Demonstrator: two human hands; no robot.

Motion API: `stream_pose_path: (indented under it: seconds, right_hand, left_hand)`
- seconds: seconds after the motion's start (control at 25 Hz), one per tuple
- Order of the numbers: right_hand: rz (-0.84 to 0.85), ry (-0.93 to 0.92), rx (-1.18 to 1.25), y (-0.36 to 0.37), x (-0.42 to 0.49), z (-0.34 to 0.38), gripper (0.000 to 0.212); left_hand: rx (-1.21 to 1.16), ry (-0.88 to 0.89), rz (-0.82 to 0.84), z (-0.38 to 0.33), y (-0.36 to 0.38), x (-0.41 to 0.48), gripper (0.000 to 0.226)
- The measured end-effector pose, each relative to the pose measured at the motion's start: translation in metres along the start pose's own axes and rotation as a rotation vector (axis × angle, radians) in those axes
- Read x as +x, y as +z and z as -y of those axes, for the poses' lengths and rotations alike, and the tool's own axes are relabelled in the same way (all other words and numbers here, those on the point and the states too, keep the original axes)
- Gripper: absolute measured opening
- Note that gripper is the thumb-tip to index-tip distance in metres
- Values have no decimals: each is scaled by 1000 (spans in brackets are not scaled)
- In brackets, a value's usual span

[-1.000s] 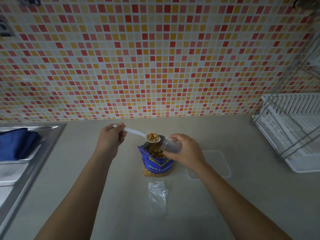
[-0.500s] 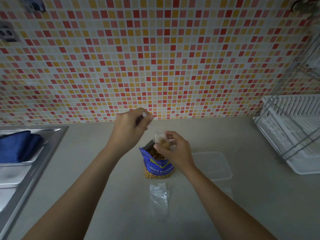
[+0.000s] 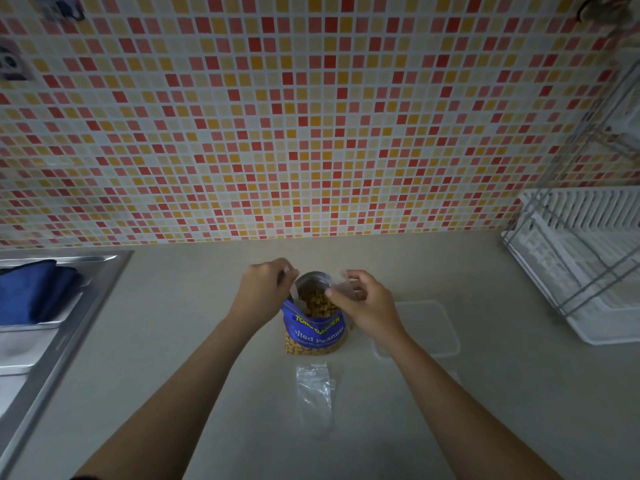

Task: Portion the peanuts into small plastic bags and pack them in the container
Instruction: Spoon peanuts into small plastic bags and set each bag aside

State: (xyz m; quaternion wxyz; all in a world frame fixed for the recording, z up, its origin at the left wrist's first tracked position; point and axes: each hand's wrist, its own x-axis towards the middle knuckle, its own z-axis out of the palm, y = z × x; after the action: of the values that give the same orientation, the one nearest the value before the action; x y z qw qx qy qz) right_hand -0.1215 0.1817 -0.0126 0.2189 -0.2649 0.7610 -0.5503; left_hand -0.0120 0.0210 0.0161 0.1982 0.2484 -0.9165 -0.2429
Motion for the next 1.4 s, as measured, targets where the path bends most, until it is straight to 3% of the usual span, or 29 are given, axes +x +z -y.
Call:
stream_pose_path:
  seconds: [0.16, 0.24, 0.44, 0.52, 0.68, 0.96, 1.2, 1.4]
  right_hand:
    - [36, 57, 77, -4, 2, -5, 41]
    - [51, 60, 94, -4, 2, -5, 35]
    - [75, 49, 125, -5, 1, -3, 33]
    - [80, 56, 130, -5, 1, -4, 35]
    - [99, 56, 125, -6, 1, -4, 37]
    - [-10, -13, 43, -16, 1, -4, 47]
    - [9, -122, -170, -14, 3, -1, 56]
    - [-12, -233, -424, -3, 4, 5, 59]
  left_hand:
    - [-135, -369, -74, 13, 13, 6, 28]
    - [-187, -468, -96, 14, 14, 7, 29]
    - [-401, -382, -6, 13, 12, -2, 21]
    - [-517, -473, 8, 11, 16, -4, 18]
    - [-616, -686, -114, 9, 22, -3, 22]
    - [-936, -771, -88, 20, 17, -3, 20]
    - [-1026, -843, -205, 38, 4, -1, 17]
    - [-1013, -746, -255, 31, -18, 9, 19]
